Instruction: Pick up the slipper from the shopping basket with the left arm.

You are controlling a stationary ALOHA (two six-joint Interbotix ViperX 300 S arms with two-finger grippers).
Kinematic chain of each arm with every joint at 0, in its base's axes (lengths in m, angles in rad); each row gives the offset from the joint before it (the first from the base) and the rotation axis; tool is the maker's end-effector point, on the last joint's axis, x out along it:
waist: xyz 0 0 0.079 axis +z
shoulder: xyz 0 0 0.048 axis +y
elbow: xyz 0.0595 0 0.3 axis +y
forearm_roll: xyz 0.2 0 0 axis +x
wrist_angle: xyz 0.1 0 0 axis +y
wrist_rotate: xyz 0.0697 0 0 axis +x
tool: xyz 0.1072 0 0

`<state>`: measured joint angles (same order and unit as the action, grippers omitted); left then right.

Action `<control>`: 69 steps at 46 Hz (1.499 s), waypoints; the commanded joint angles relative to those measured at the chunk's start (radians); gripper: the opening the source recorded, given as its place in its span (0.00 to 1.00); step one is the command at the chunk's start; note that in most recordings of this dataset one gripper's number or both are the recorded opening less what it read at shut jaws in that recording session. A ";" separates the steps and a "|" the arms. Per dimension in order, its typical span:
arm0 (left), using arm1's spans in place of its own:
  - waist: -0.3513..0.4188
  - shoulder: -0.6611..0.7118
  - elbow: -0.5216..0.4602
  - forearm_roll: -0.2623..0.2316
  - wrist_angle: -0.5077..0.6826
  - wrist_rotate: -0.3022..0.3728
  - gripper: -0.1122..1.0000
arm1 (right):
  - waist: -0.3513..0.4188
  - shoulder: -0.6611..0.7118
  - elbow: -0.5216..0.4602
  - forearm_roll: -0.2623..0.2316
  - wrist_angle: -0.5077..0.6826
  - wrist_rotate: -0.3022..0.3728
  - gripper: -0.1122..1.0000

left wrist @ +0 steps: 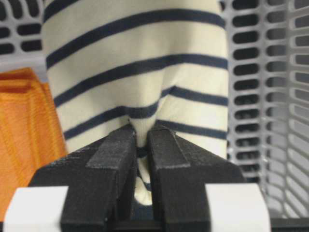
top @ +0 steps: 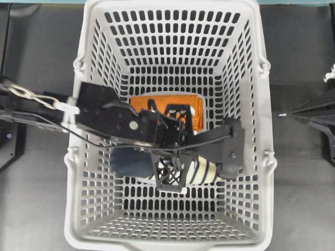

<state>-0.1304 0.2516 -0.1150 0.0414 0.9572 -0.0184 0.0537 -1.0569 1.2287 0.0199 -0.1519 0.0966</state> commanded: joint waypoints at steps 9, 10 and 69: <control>-0.008 -0.026 -0.316 0.003 0.370 -0.002 0.15 | 0.003 0.005 -0.011 0.003 -0.008 0.002 0.10; -0.008 -0.025 -0.339 0.003 0.393 -0.003 0.15 | 0.003 0.005 -0.011 0.003 -0.009 0.002 0.10; -0.002 0.107 -0.719 0.005 0.678 -0.002 0.15 | 0.003 -0.006 -0.011 0.003 -0.005 0.002 0.10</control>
<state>-0.1335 0.3743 -0.8115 0.0414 1.6383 -0.0199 0.0552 -1.0677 1.2287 0.0199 -0.1519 0.0966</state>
